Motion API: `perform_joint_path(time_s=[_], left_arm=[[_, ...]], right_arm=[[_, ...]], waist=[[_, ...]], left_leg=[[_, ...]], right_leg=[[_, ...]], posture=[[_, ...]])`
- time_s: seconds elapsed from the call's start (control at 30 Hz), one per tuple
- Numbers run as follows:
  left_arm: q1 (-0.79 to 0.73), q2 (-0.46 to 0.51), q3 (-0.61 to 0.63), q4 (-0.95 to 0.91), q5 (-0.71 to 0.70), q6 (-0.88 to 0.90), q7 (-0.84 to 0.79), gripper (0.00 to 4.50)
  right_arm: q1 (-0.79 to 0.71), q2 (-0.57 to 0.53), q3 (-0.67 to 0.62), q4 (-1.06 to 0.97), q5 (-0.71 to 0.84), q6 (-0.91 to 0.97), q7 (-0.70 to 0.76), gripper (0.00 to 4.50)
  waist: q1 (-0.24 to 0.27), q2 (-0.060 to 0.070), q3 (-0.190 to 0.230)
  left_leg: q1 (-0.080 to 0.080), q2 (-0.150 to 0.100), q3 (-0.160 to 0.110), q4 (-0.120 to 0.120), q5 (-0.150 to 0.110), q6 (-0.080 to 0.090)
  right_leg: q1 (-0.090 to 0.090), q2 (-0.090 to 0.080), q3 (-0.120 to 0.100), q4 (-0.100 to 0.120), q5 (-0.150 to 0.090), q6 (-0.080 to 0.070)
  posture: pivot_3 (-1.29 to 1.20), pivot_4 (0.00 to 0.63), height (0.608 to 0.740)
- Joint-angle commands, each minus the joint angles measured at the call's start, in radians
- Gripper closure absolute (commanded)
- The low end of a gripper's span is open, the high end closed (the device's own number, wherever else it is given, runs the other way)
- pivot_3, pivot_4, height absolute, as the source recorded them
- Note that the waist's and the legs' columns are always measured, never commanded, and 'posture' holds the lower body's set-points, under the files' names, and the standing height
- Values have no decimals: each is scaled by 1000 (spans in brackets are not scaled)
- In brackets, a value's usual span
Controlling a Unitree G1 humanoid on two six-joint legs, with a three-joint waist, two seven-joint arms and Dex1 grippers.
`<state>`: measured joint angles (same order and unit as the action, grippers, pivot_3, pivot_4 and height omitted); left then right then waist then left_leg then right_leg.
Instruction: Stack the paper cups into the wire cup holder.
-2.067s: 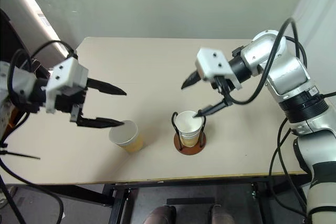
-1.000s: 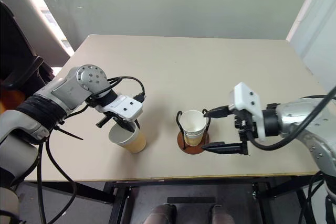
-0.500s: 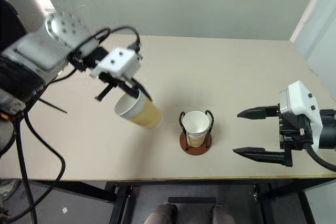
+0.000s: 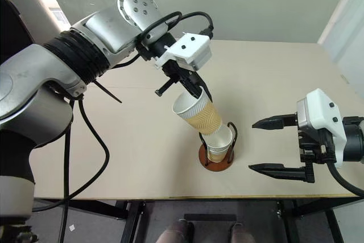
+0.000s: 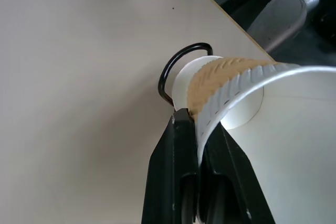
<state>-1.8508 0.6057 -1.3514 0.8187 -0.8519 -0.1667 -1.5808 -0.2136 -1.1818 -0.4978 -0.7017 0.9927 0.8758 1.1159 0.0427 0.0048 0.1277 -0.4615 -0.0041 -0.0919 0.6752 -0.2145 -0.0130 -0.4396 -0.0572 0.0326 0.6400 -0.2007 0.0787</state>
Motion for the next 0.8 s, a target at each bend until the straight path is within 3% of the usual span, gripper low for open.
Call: perform_joint_path(time_s=[0.03,0.23,0.8], left_arm=[[-14,-54,32,53,22,-22,-34,4438],[2,-155,74,130,74,-43,-34,4438],[19,-218,26,159,201,-188,-34,4438]], right_arm=[[10,-26,-62,-40,43,11,-11,0],[12,-49,-79,-49,59,19,-36,0],[58,-66,-161,-102,106,52,-100,0]], waist=[[6,0,0],[17,0,0],[20,0,0]], left_leg=[[-1,0,-1,3,-2,0],[-4,0,0,8,-7,3],[0,0,3,10,-8,6]], right_leg=[[0,-1,1,0,-1,2],[1,-2,1,-2,-2,4],[5,-1,3,-1,-1,7]], posture=[[0,150,740],[0,150,740],[0,150,740]])
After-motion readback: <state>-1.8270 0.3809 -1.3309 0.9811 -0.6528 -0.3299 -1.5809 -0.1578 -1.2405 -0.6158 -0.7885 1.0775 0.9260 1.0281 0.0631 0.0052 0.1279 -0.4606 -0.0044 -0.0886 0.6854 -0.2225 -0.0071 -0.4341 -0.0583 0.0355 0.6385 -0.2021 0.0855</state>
